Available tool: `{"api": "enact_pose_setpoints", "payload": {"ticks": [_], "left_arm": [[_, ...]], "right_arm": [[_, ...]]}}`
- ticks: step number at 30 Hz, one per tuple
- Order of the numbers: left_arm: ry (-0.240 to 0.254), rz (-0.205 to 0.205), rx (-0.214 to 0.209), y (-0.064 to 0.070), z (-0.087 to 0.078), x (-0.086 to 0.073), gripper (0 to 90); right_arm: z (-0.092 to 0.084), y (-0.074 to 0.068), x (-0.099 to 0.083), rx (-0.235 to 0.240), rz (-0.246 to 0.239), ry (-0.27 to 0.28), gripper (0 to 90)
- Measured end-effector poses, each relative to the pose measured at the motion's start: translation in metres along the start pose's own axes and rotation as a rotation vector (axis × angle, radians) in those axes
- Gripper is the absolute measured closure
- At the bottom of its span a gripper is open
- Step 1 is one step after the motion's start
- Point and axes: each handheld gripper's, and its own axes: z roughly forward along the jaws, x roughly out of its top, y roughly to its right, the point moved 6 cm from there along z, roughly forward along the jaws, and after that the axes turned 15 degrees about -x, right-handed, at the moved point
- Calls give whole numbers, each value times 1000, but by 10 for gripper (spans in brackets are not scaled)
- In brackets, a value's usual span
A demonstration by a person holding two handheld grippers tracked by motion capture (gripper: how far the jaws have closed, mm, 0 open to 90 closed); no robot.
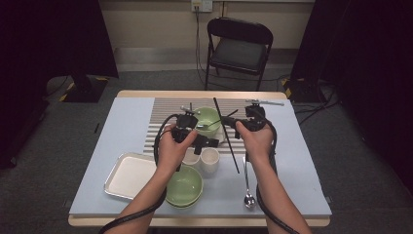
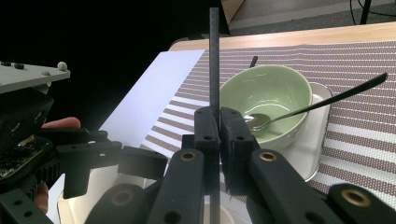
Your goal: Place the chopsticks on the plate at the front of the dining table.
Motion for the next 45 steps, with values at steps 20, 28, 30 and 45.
{"api": "enact_pose_setpoints", "payload": {"ticks": [20,28,30,45], "left_arm": [[1,6,-6,11,11,3,173],[19,0,-9,15,14,4,188],[20,-8,-16,16,15,4,198],[8,-7,6,16,22,3,284]], "right_arm": [[3,-5,1,-1,-3,20,866],[4,-9,1,11,-7,19,865],[4,-11,2,15,-8,19,865],[3,-12,2,19,-6,20,865]]}}
